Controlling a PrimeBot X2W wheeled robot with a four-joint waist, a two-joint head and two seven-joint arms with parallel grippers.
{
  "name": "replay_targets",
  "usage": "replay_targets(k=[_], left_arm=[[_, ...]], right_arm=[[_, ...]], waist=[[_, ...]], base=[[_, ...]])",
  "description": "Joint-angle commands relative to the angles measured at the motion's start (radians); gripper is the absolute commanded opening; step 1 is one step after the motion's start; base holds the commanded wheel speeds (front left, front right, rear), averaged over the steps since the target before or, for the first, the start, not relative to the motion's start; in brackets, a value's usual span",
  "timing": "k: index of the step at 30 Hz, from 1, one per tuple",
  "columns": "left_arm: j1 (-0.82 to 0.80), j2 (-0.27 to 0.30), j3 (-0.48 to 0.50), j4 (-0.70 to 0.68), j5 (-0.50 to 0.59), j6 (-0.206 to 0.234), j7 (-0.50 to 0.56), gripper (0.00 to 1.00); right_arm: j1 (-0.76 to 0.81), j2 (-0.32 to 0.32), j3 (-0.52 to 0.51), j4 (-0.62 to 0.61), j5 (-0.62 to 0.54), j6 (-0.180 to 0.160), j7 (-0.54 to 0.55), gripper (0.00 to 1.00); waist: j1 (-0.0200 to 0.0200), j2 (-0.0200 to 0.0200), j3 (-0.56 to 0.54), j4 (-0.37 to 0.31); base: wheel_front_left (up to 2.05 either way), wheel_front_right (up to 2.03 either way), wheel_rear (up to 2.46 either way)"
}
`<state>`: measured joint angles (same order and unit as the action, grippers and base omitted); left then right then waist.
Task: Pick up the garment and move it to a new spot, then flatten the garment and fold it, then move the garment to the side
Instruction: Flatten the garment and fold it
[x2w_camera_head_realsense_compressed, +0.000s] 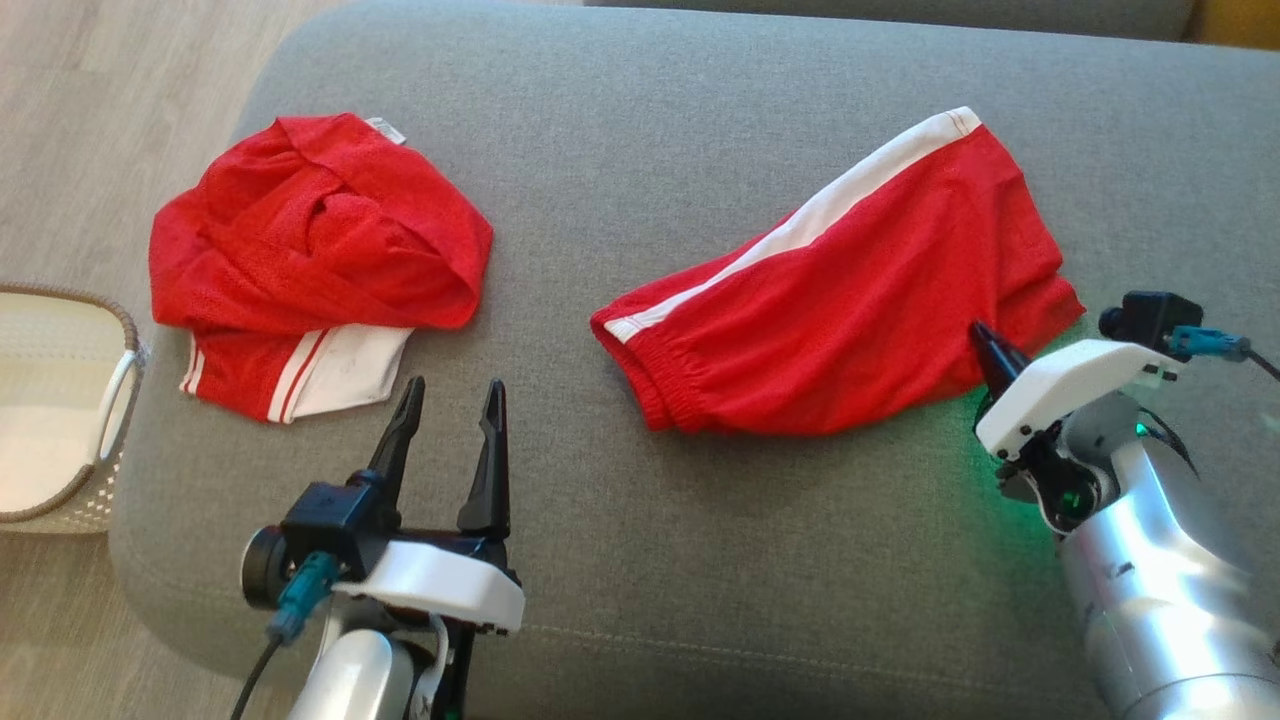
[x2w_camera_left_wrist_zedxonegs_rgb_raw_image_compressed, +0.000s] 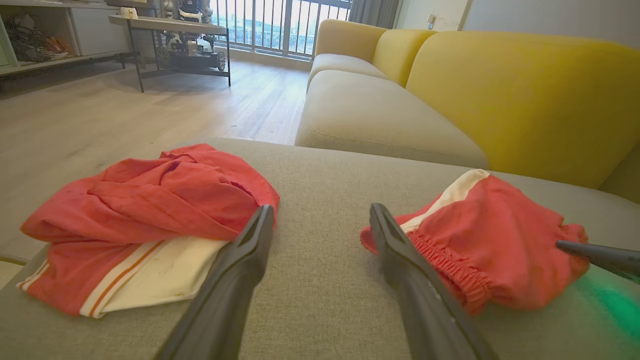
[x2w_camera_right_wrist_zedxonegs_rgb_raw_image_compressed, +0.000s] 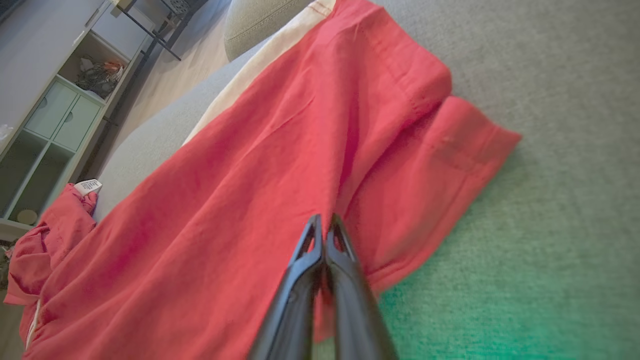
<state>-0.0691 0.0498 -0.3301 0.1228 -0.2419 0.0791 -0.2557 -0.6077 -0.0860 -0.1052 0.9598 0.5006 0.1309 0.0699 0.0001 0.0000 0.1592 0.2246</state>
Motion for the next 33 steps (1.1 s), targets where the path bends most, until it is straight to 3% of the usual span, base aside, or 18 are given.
replay_targets(k=[1, 18, 33], left_arm=[[-0.040, 0.001, 0.029, -0.027, -0.007, 0.004, -0.006, 1.00], [0.000, 0.000, 0.029, 0.002, -0.004, -0.004, -0.006, 1.00], [0.027, 0.000, 0.024, 0.009, 0.003, -0.012, -0.006, 1.00]], right_arm=[[-0.044, 0.001, 0.026, -0.026, 0.006, 0.000, -0.003, 0.00], [0.051, -0.002, 0.106, -0.076, 0.086, 0.000, -0.060, 0.00], [0.130, -0.010, 0.109, -0.094, 0.014, 0.000, -0.063, 0.00]], waist=[[-0.0001, 0.0000, -0.001, 0.000], [-0.0001, 0.0000, -0.078, -0.049], [-0.0001, 0.0000, -0.108, -0.058]], base=[[0.00, 0.00, 0.00], [0.00, 0.00, 0.00], [0.00, 0.00, 0.00]])
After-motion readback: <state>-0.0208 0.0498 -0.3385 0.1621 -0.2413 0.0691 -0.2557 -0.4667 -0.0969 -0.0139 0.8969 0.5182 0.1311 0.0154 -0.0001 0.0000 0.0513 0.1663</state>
